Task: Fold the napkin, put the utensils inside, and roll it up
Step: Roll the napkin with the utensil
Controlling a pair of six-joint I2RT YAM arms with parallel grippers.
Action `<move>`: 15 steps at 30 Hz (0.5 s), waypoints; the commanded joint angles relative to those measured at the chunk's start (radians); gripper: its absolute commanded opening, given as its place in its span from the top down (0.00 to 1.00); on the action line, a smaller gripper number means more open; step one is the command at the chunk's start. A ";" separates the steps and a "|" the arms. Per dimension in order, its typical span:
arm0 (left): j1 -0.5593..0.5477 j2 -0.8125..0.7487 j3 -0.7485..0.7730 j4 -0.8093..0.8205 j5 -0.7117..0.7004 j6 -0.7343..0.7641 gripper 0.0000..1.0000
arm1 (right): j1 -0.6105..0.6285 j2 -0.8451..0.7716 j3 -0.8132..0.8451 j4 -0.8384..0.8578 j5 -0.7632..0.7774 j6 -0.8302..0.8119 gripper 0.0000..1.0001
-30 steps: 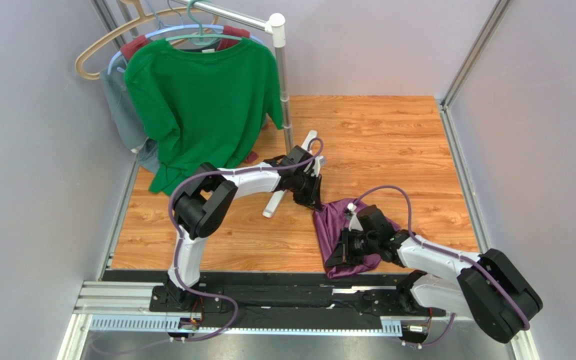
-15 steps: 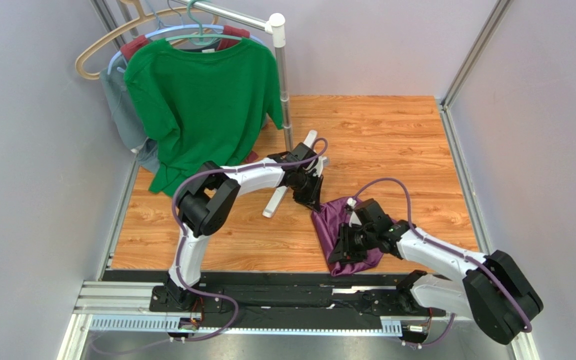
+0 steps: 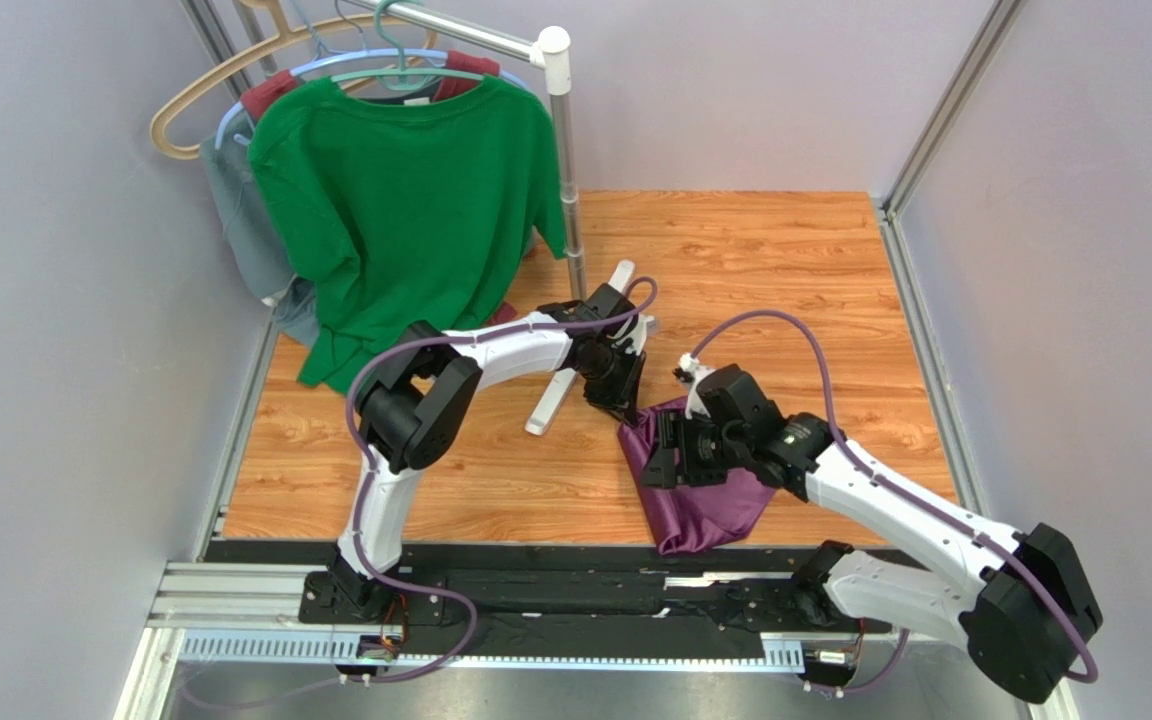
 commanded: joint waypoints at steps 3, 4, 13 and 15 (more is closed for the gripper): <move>-0.005 0.016 0.024 -0.039 -0.014 0.021 1.00 | 0.051 0.184 0.107 0.061 0.163 -0.097 0.43; -0.005 0.016 0.024 -0.039 -0.014 0.021 1.00 | 0.055 0.208 0.115 0.076 0.180 -0.105 0.43; -0.005 0.016 0.033 -0.041 -0.013 0.016 1.00 | 0.094 0.335 0.146 0.118 0.217 -0.119 0.58; -0.005 0.017 0.035 -0.039 -0.016 0.014 1.00 | 0.098 0.340 0.138 0.119 0.217 -0.098 0.72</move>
